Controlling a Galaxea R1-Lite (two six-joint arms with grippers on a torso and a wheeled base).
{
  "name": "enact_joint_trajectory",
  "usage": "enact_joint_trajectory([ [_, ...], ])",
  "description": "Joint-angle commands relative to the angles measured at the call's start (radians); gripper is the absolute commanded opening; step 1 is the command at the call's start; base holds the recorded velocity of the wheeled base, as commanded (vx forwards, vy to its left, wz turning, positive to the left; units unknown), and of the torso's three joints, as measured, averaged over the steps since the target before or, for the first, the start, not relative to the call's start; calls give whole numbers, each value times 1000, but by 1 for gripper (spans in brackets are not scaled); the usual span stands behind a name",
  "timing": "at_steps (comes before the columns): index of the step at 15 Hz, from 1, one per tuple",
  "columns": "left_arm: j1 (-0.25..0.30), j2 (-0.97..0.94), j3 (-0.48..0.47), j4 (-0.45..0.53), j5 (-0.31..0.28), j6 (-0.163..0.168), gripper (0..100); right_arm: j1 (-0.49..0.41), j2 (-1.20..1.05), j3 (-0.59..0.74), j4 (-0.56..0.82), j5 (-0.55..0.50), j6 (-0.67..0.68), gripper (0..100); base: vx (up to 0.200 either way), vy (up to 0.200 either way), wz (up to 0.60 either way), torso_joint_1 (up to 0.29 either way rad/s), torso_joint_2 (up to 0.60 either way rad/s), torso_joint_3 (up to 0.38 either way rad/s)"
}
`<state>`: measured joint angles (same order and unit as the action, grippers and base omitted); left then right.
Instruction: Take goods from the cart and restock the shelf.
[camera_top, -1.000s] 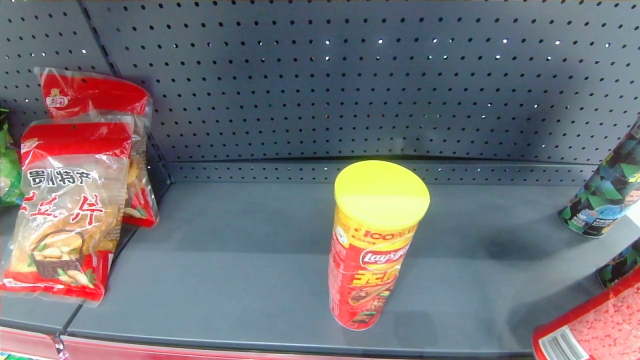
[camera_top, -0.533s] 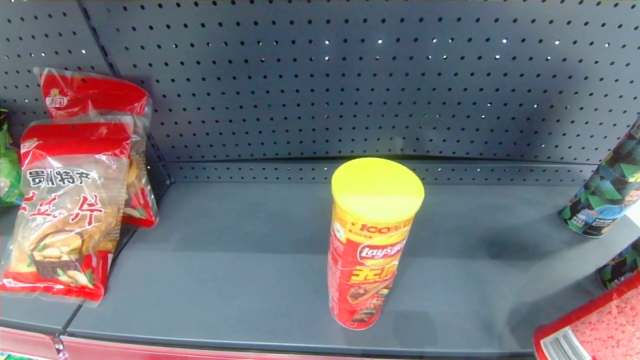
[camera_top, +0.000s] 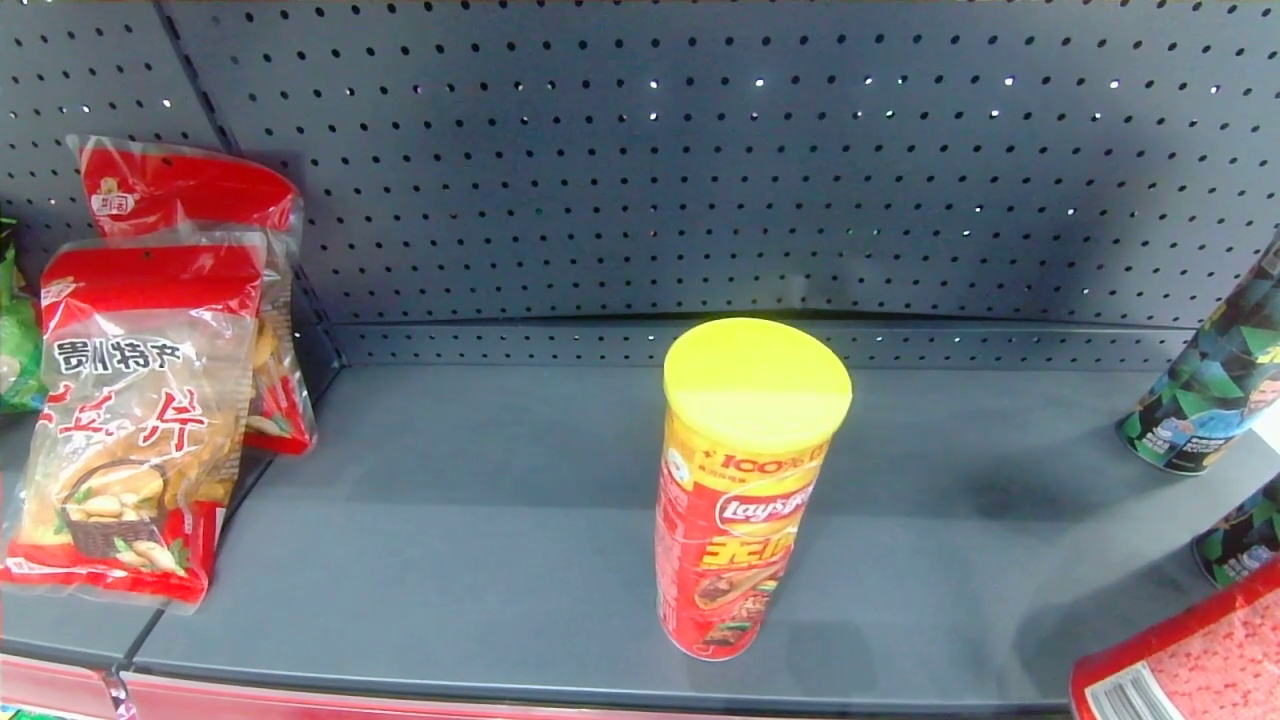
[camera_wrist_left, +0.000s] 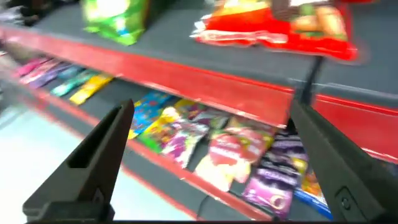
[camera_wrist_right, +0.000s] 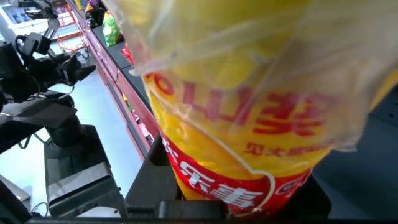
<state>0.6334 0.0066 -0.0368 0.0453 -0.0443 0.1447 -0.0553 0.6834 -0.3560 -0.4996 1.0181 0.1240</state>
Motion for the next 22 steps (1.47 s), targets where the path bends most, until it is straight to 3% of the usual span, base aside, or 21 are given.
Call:
enact_joint_trajectory([
  [1, -120, -7, 6, -12, -23, 10, 100, 0, -2, -3, -1, 0, 0, 0, 0, 0, 0, 0, 0, 0],
  [3, -347, 19, 6, -12, -31, 9, 100, 0, -1, -6, -1, 0, 0, 0, 0, 0, 0, 0, 0, 0],
  [6, -351, 53, 14, -38, -204, 10, 100, -1, -7, -1, -1, 0, 0, 0, 0, 0, 0, 0, 0, 0],
  [9, -390, 188, 20, -45, -198, 15, 100, -8, -13, -8, -1, 0, 2, 0, 0, 0, 0, 0, 0, 0],
  [11, -574, 185, 21, -48, -201, 18, 100, -8, -30, -6, 1, 2, 2, 0, 0, 0, 0, 0, 0, 0],
  [13, -641, 66, 21, -51, -167, 6, 100, -8, -30, -5, 1, 0, 3, 0, 0, 0, 0, 0, 0, 0],
  [15, -632, -5, 25, -67, -146, -23, 100, -8, -25, -1, 1, 0, 3, 0, 0, 0, 0, 0, 0, 0],
  [16, -635, -5, 35, -84, -83, -65, 100, -8, -25, -1, 1, 0, 3, 0, 0, 0, 0, 0, 0, 0],
  [17, -635, -5, 34, -32, 35, -114, 100, -8, -28, 0, 1, 0, 3, 0, 0, 0, 0, 0, 0, 0],
  [18, -635, -7, 35, -38, 84, -143, 100, -8, -31, 0, 1, 0, 3, 0, 0, 0, 0, 0, 0, 0],
  [20, -635, -5, 35, -39, 76, -142, 100, -9, -36, 3, 1, 0, 5, 0, 0, 0, 0, 0, 0, 0],
  [22, -635, -5, 35, -39, 81, -177, 100, -8, -36, 12, 1, 0, 3, 0, 0, 0, 0, 0, 0, 0],
])
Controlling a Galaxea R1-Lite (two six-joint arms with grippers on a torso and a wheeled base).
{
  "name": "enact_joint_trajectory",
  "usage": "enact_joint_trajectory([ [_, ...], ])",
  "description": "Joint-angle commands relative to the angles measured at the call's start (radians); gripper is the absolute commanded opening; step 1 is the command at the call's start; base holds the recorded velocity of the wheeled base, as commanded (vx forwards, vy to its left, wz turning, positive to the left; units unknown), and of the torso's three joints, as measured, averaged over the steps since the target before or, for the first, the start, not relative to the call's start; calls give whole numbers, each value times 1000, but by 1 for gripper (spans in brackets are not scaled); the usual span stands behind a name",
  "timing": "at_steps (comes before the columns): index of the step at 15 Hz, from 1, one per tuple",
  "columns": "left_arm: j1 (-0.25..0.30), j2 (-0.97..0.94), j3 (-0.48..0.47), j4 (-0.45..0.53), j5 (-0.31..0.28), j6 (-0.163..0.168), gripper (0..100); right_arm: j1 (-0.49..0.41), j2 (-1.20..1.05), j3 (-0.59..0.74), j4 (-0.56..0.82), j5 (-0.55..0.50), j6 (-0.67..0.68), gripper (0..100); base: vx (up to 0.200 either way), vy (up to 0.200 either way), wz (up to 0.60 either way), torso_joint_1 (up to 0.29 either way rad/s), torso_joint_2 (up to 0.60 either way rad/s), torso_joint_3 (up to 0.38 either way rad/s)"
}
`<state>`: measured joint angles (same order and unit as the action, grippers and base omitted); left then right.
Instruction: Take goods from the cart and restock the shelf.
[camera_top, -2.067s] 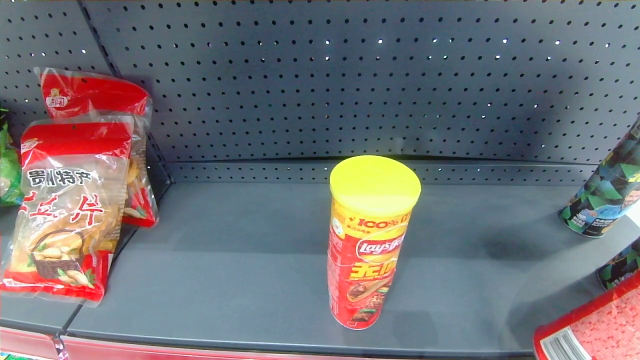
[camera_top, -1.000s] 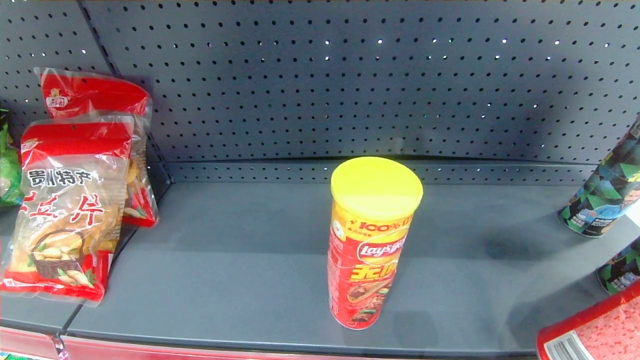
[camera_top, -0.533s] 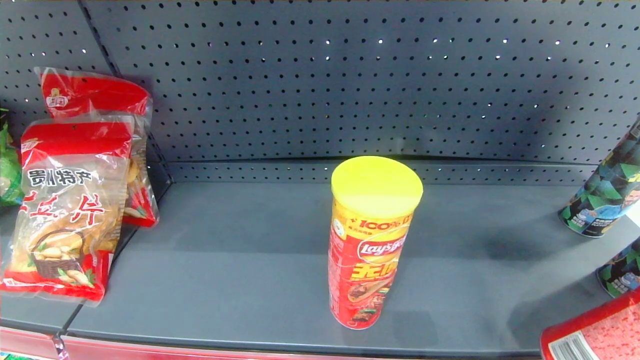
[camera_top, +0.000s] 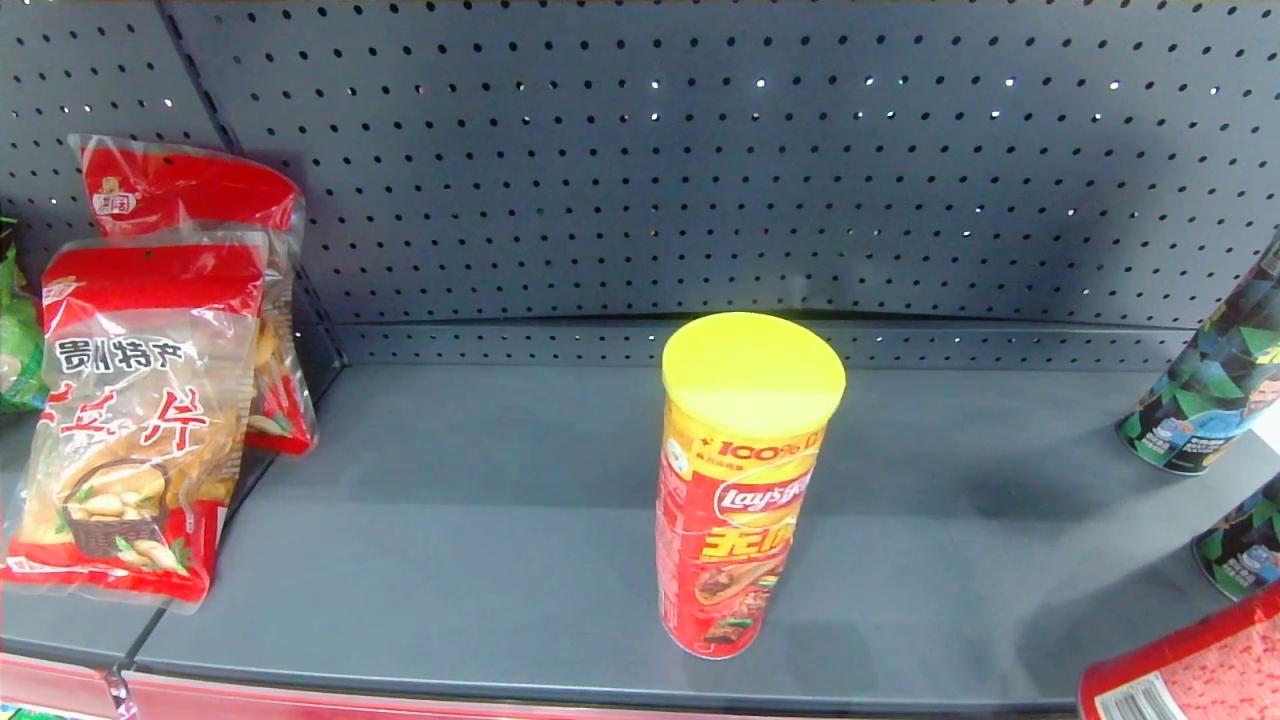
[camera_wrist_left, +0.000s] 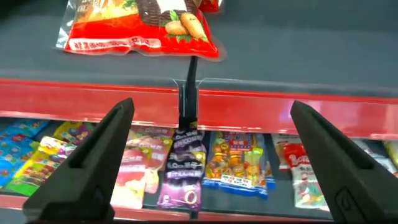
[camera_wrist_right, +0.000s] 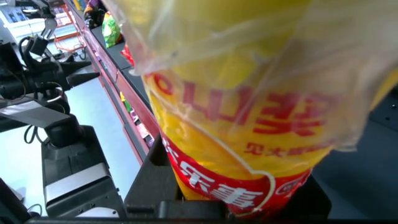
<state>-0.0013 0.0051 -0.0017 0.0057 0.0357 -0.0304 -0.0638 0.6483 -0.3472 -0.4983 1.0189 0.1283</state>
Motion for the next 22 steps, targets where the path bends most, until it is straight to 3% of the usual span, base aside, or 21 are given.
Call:
enact_joint_trajectory([
  [1, 0, -4, 0, -3, 4, -9, 100, 1, 1, 8, 0, 1, 1, 0, 0, 0, 0, 0, 0, 0],
  [4, 0, -4, 0, -3, 0, -5, 100, 4, 22, 28, 0, 0, 1, 0, 0, 0, 0, 0, 0, 0],
  [12, 0, -4, 0, -3, 0, -5, 100, 38, 315, -207, -2, -11, 1, 0, 0, 0, 0, 0, 0, 0],
  [16, 0, -4, 0, -3, 0, -5, 100, 171, 505, -352, -8, -43, -3, 0, 0, 0, 0, 0, 0, 0],
  [19, 0, -5, 0, -3, 0, -5, 100, 257, 686, -460, -77, -117, 2, 0, 0, 0, 0, 0, 0, 0],
  [22, 0, -5, 0, -3, 0, -6, 100, 407, 786, -526, -86, -214, -6, 0, 0, 0, 0, 0, 0, 0],
])
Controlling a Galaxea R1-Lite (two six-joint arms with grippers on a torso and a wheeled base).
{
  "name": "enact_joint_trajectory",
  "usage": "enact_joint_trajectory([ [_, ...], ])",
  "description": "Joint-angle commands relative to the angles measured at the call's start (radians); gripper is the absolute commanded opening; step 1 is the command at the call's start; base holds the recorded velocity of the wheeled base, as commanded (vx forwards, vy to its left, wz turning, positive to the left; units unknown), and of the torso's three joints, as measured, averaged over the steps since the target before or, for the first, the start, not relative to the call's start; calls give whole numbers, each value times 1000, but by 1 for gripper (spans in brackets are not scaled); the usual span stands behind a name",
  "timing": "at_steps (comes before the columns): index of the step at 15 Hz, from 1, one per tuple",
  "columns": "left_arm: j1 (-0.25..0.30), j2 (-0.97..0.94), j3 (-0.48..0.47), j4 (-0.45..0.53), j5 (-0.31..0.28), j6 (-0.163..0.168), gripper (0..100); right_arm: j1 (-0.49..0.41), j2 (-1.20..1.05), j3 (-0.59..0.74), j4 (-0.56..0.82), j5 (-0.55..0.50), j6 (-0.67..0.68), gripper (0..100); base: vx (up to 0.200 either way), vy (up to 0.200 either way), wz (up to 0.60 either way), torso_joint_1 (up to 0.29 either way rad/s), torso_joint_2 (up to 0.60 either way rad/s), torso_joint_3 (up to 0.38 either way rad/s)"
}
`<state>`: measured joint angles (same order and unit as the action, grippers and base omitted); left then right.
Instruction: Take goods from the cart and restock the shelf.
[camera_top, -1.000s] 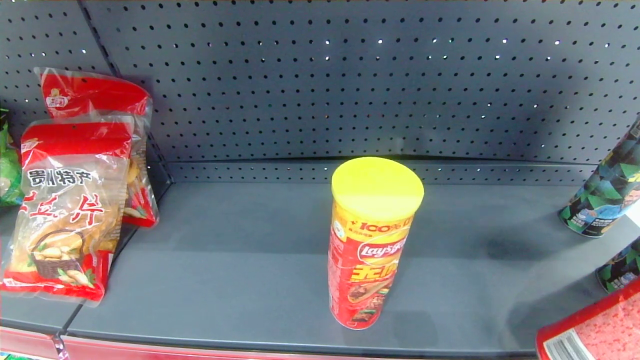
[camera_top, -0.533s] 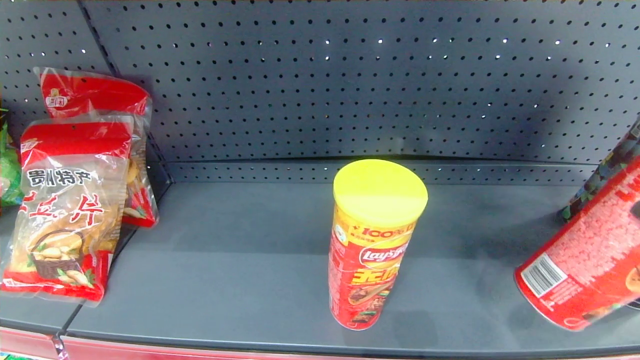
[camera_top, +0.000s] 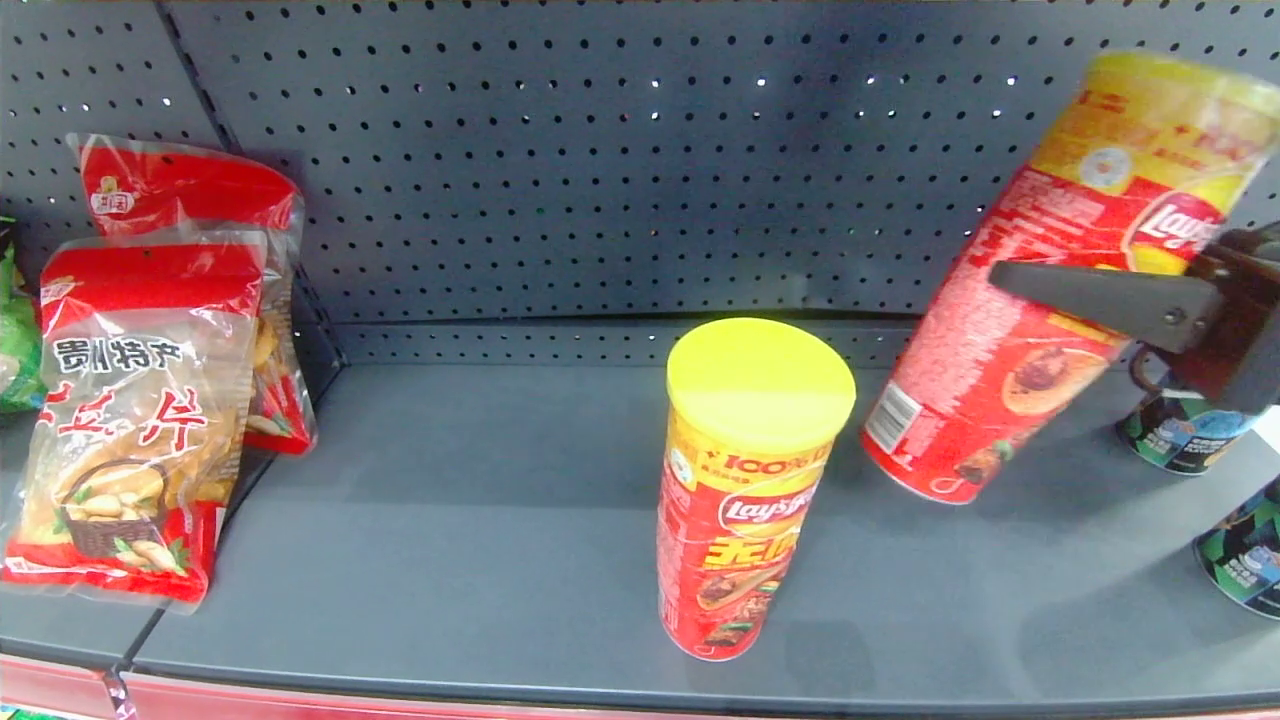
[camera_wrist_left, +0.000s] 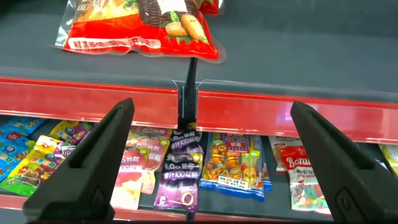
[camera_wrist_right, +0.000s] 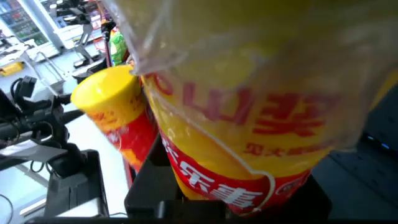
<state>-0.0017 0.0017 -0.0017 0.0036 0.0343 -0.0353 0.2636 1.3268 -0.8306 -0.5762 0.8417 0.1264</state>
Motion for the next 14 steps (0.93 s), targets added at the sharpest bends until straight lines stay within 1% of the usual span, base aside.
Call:
enact_joint_trajectory([
  [1, 0, 0, 0, 1, 1, 0, 100, 115, 140, -51, -13, -70, -25, 0, 0, 0, 0, 0, 0, 0],
  [2, 0, 0, 0, 1, 1, 0, 100, 115, 140, -51, -13, -70, -25, 0, 0, 0, 0, 0, 0, 0],
  [3, 0, 0, 0, 1, 1, 0, 100, 166, 181, -71, -10, -99, -85, 0, 0, 0, 0, 0, 0, 0],
  [4, 0, 0, 0, 1, 1, 0, 100, 213, 196, -88, -8, -136, -85, 0, 0, 0, 0, 0, 0, 0],
  [5, 0, 0, 0, 1, 1, 0, 100, 241, 212, -104, -7, -177, -83, 0, 0, 0, 0, 0, 0, 0],
  [6, 0, 0, 0, 1, 1, 0, 100, 256, 224, -120, -7, -191, -83, 0, 0, 0, 0, 0, 0, 0],
  [9, 0, 0, 0, -1, 1, 0, 100, 269, 269, -139, -7, -194, -85, 0, 0, 0, 0, 0, 0, 0],
  [13, 0, 0, 0, -1, 1, -1, 100, 272, 350, -206, -10, -220, -88, 0, 0, 0, 0, 0, 0, 0],
  [14, 0, -2, 0, 1, 1, 0, 100, 272, 371, -249, -10, -233, -88, 0, 0, 0, 0, 0, 0, 0],
])
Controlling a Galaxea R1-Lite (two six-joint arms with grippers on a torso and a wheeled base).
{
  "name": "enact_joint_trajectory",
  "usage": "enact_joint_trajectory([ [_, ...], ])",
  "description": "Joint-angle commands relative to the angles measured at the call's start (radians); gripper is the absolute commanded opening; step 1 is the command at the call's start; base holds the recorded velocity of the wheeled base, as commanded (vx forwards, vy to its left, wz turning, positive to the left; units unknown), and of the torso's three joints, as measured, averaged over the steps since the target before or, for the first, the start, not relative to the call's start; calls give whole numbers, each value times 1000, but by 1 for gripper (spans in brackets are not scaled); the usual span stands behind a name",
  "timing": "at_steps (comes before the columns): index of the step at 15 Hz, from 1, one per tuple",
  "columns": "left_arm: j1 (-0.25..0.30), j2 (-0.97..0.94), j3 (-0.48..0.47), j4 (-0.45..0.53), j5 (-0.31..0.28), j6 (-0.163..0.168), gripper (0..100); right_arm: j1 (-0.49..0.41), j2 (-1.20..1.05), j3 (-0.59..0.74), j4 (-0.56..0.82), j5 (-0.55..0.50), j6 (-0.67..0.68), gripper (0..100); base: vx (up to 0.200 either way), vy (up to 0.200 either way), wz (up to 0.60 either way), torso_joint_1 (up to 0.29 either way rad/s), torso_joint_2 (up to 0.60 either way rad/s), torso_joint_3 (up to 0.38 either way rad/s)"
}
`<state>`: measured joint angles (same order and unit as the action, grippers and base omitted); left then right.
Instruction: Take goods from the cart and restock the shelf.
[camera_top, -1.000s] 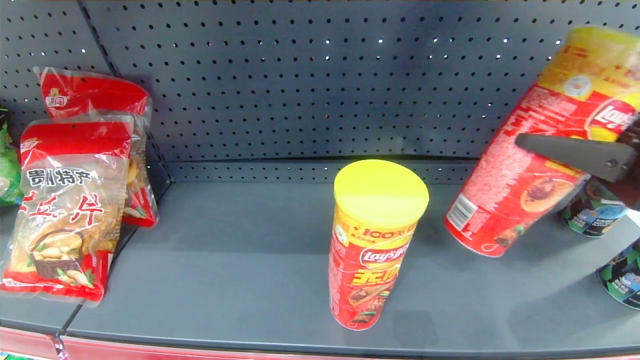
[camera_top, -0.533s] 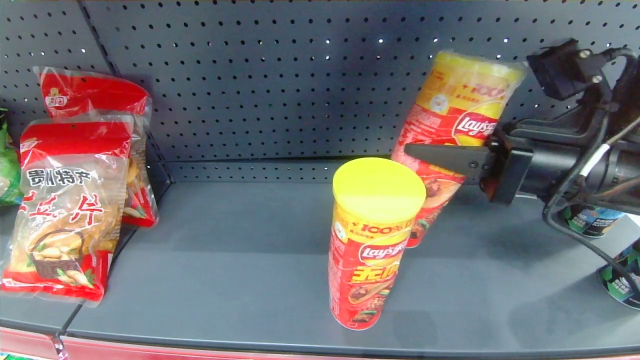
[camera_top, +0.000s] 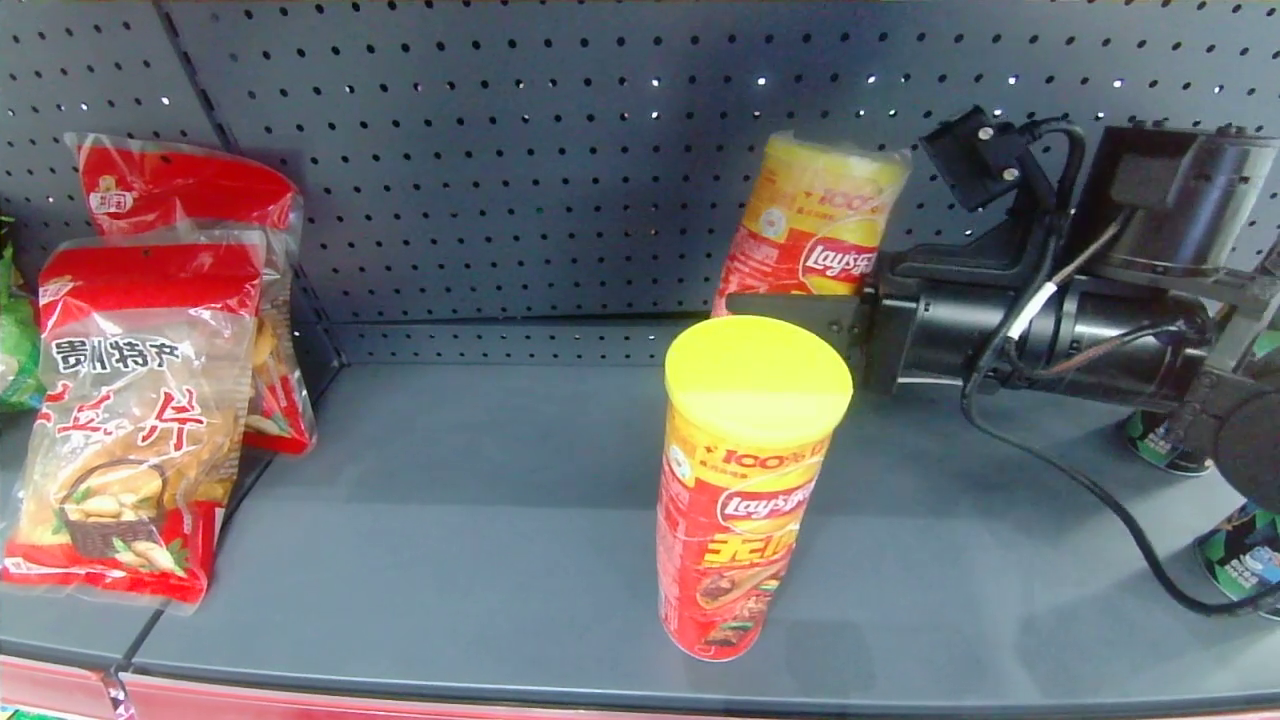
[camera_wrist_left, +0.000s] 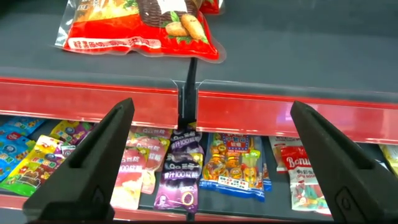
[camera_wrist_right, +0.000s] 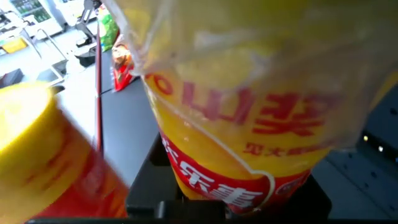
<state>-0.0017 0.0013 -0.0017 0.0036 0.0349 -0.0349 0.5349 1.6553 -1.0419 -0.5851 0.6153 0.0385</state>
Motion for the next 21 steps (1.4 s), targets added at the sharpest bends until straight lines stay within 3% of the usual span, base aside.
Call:
enact_joint_trajectory([
  [1, 0, 0, 0, 1, 0, 0, 100, 0, 44, -43, -1, -8, -2, 0, 0, 0, 0, 0, 0, 0],
  [21, 0, 0, 0, 1, 0, 0, 100, 46, 123, -17, -15, -95, 4, 0, 0, 0, 0, 0, 0, 0],
])
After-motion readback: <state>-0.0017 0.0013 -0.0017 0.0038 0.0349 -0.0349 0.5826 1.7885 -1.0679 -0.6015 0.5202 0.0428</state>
